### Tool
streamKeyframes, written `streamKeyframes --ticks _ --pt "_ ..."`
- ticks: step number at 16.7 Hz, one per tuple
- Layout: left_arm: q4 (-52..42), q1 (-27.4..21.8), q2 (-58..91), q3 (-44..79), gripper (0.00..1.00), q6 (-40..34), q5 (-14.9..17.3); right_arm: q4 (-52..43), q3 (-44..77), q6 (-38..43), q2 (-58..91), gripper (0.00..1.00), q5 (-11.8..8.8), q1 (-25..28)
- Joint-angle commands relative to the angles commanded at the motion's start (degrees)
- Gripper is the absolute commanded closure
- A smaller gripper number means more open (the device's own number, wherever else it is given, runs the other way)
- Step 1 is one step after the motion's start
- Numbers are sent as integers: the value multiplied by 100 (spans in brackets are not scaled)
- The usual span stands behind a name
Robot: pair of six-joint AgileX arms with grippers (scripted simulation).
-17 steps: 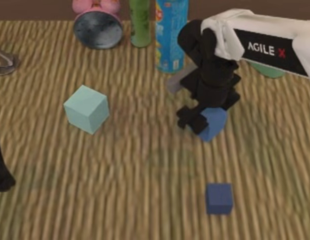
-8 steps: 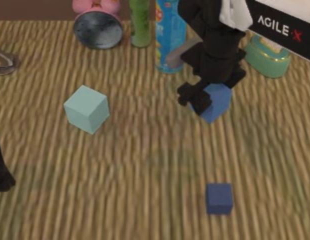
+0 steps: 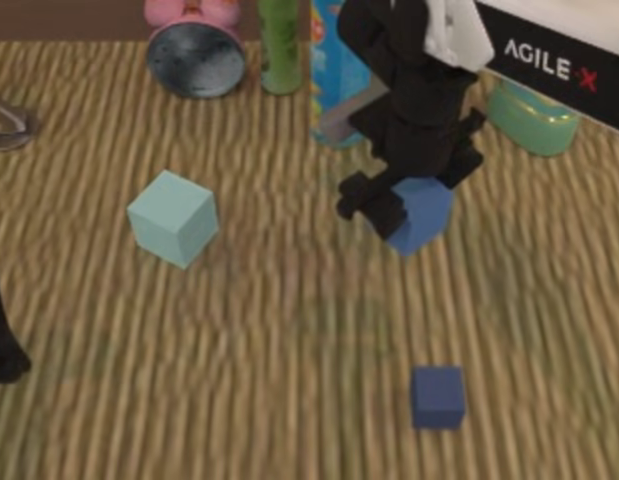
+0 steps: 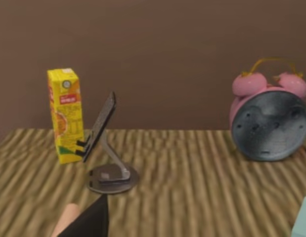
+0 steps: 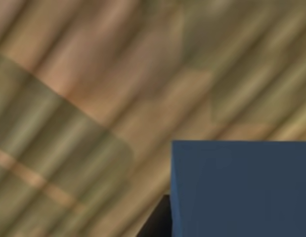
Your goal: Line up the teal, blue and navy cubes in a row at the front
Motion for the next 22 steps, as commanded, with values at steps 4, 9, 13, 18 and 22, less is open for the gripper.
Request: streamKeyframes --ticks 4,9,13,18,22 --pt "0 0 0 0 0 0 0 180 -749 1566 -506 100 15 530" --pt "0 0 0 0 0 0 0 435 -2000 4121 -1286 100 17 1276" --pt "0 0 0 0 0 0 0 692 -2748 5425 -1891 100 37 1722" --pt "0 0 0 0 0 0 0 807 -2966 5765 -2120 100 52 1856" --pt "0 0 0 0 0 0 0 894 -3023 5758 -2077 100 51 1837"
